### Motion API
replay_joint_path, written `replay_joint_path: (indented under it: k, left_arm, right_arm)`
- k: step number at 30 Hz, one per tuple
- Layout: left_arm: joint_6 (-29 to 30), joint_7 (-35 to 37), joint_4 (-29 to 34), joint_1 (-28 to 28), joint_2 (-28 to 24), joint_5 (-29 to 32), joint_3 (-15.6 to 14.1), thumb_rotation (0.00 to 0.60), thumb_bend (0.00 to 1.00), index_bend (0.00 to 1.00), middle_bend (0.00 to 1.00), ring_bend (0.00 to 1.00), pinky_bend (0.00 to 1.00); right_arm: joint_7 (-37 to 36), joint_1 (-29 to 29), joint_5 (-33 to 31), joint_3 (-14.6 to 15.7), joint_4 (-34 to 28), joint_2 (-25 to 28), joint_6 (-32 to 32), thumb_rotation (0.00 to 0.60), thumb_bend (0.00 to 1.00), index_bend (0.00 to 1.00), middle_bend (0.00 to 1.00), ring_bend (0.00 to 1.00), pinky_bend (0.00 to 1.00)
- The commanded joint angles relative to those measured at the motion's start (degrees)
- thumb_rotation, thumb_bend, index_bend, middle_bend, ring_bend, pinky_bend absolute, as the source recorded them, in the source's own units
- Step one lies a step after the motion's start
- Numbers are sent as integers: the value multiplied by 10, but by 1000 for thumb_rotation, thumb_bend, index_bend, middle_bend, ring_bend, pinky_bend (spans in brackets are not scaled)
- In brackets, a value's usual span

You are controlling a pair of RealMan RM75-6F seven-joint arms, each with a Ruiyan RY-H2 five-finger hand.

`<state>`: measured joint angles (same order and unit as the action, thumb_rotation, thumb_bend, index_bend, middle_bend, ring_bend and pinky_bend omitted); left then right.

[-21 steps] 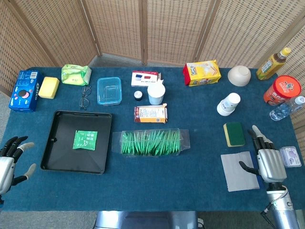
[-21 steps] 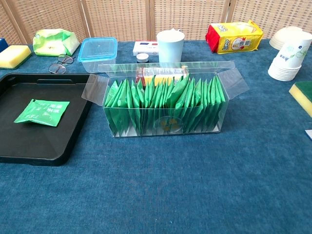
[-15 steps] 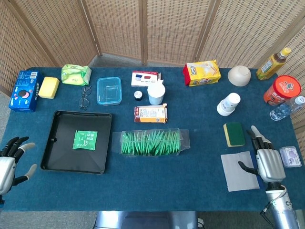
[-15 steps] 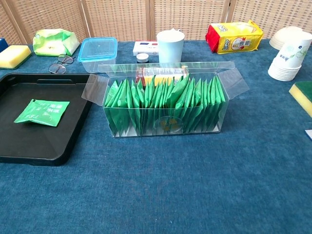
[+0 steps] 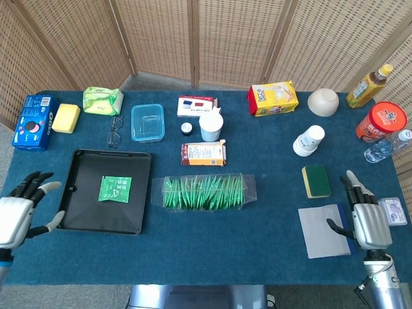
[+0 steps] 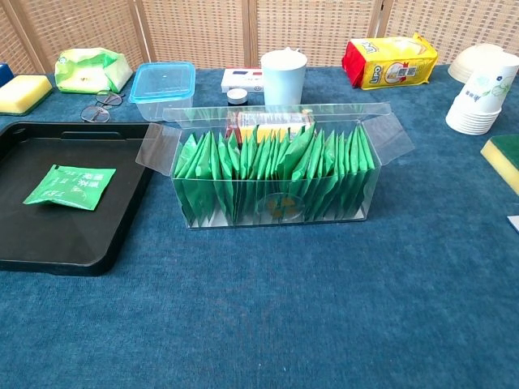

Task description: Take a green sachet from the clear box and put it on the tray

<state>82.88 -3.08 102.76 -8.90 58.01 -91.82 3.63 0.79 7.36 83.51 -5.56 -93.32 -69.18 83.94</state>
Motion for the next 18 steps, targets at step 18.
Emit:
replay_joint_path:
  k: [18]
  left_arm:
    - [-253, -72, 5, -225, 55, 20, 59, 403, 283, 225, 153, 95, 269]
  right_arm:
    - [27, -15, -8, -5, -31, 16, 19, 600, 203, 0, 25, 108, 198]
